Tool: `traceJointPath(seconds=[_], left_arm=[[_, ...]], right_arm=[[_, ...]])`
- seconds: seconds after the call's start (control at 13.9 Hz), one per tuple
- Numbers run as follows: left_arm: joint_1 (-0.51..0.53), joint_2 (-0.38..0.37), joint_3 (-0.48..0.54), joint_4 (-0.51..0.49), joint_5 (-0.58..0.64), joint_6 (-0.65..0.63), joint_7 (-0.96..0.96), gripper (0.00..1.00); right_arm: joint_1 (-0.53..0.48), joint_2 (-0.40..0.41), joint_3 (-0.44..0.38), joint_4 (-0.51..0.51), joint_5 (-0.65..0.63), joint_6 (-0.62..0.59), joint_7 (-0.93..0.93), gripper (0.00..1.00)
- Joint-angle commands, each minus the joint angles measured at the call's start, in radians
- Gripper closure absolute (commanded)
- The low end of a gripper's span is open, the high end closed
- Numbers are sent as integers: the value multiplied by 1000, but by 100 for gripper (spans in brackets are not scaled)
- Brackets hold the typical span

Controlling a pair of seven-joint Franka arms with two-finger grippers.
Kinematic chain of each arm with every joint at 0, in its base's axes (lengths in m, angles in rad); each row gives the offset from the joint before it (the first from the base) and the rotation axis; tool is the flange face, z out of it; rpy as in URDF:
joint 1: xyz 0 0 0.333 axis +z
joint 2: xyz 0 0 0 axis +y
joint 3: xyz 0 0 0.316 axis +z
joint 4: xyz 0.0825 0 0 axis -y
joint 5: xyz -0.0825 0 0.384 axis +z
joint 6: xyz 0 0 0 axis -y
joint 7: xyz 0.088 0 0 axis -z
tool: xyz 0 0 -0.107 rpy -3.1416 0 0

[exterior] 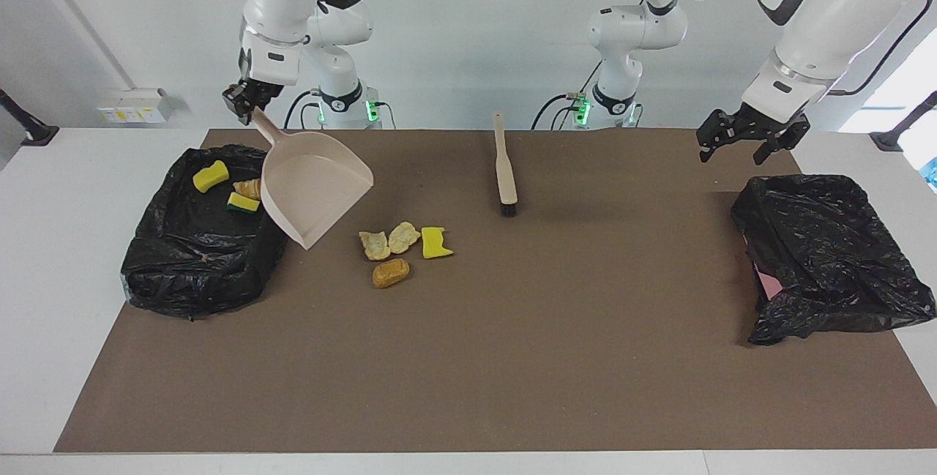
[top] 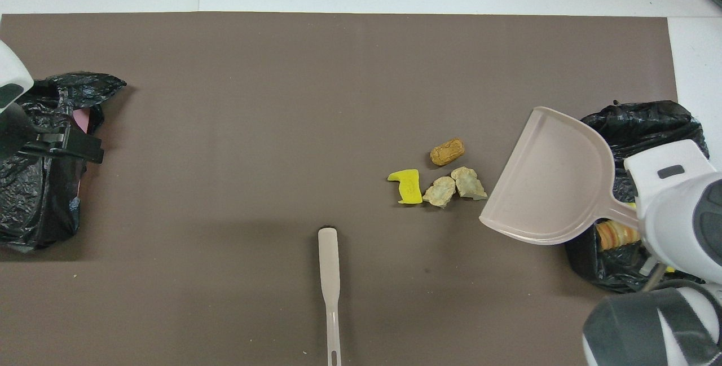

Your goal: Sweep and dump trash in bin

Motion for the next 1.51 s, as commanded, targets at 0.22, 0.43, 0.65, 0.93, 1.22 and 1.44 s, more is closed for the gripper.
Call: traceJointPath(seconds=[0.22,0.43,0.65,0.93,1.22,1.44], left_arm=[[8,-17,-5,-13,10,9,2,0],[8,-17,-5,-13,10,5,2,0],[2,-17,-7,-13,9,8,-4,0],[-1,-20,-8,-23,9,5,11,0],[-6,-28,-8,-27,9,4,13,0],[-8,-28,-8,-27,7,1,15,0]], right_arm=[[83,223,66,204,237,-7,652,100],[214,438,66,375,253,21,1011,100],[283,636,66,567,302,117,1178,100],[379,774,66,612,302,304,1253,100],[438,857,57,626,285,417,1348,100],[426,857,60,598,294,483,1348,100]])
